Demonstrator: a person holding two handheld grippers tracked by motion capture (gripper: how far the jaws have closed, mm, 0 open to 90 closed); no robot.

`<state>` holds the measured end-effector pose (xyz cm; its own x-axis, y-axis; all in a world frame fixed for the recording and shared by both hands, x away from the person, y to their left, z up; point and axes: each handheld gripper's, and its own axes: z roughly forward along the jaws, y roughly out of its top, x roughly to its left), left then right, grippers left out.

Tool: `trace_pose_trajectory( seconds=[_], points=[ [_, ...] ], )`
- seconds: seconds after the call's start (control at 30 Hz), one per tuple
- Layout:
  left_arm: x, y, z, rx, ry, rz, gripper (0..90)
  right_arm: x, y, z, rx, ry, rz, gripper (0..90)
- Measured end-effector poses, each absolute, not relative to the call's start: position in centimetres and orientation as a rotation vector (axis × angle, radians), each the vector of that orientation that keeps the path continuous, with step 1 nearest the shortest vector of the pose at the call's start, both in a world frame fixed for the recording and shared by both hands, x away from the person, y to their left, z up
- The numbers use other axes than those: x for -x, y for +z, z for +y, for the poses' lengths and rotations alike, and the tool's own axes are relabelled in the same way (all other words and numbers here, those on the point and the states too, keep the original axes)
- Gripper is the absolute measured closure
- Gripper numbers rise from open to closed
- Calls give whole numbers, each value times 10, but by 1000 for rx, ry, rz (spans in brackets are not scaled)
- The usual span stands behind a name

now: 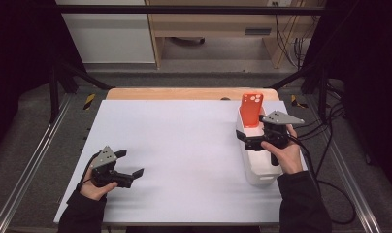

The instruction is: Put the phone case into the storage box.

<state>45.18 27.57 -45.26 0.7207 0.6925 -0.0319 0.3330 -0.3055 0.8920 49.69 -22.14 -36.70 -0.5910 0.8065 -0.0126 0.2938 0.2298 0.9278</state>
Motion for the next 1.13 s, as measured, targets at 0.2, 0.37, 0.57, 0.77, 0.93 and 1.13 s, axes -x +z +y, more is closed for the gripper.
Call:
trace_pose_trajectory(
  seconds=[0.2,0.37,0.57,0.77,0.93,1.13],
  points=[
    [-451,-452,275,-1904,441,788,0,-475,-380,-237,-872,1417,2066,3],
    [-450,-451,275,-1896,439,782,0,-461,-391,-255,-867,1452,2060,4],
    [-450,-449,276,-1885,435,778,0,-448,-408,-275,-812,1501,2108,4],
    [-450,-449,275,-1878,431,769,0,-439,-418,-289,-803,1517,2095,4],
    [-449,-448,273,-1879,428,758,0,-433,-426,-301,-825,1525,2073,4],
    [-449,-447,273,-1877,430,758,0,-433,-432,-308,-854,1518,2076,4]
  ],
)
